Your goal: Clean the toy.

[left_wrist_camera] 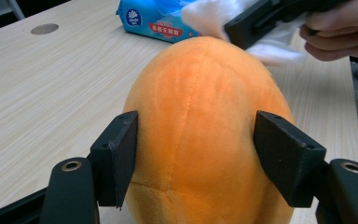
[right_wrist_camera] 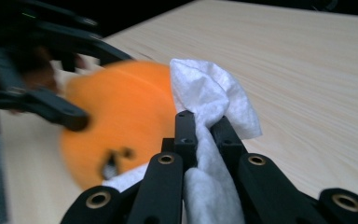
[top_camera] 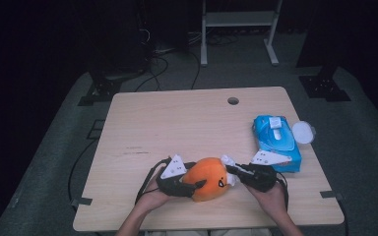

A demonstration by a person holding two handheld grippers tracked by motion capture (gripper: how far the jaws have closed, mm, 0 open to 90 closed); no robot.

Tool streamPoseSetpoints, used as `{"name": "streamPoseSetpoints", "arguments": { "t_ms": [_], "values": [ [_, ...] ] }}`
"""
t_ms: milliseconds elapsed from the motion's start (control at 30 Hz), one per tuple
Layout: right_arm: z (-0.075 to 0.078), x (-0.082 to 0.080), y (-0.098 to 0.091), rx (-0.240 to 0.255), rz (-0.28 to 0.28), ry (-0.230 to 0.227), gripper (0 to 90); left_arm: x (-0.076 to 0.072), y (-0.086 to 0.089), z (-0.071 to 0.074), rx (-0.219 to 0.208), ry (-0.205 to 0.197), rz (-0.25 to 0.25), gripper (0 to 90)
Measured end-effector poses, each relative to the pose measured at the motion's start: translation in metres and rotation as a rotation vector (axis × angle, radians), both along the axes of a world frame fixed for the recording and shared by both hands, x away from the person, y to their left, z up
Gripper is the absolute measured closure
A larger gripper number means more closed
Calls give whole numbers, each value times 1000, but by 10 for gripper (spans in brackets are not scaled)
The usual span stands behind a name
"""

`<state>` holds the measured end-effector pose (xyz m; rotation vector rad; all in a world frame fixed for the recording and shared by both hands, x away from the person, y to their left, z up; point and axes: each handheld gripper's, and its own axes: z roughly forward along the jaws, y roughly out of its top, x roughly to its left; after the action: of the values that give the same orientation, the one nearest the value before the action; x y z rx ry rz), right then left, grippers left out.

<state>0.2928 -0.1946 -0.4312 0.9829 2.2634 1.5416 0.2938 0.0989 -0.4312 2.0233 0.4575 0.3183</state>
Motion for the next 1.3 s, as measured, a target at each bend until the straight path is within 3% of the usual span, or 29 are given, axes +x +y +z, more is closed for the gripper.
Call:
{"name": "streamPoseSetpoints", "arguments": {
  "t_ms": [100,233,300,467,533,700,800,867,933,1000,1100,1167,1233,1300],
  "values": [
    [-5,4,-8,29,-24,40,827,-1,0,1,6,-6,-3,325],
    [8,-2,0,68,17,-5,826,-1,0,1,17,-14,-9,323],
    [10,-5,3,59,26,-17,826,-1,-1,1,19,-16,-10,323],
    [-3,4,-7,17,-24,42,826,-3,-3,2,25,-23,-12,321],
    [-4,5,-9,39,-23,62,826,-4,-5,3,33,-34,-17,319],
    [13,-1,2,70,27,1,824,-8,-10,3,47,-59,-35,314],
    [10,0,1,70,35,14,824,-9,-12,4,51,-66,-49,311],
    [5,4,-2,82,49,66,823,-10,-13,6,53,-61,-62,294],
    [3,4,-5,82,48,80,823,-9,-13,9,59,-53,-56,261],
    [5,2,-5,62,48,72,824,-7,-12,11,59,-7,-16,189],
    [6,0,-6,61,53,80,824,-4,-13,6,52,59,4,184],
    [6,1,-6,67,55,86,824,-5,-15,7,72,14,5,282],
    [8,2,-6,75,49,85,825,-9,-19,11,93,-78,27,390],
    [11,2,-6,81,41,75,825,-12,-24,13,105,-175,45,442]
  ]
}}
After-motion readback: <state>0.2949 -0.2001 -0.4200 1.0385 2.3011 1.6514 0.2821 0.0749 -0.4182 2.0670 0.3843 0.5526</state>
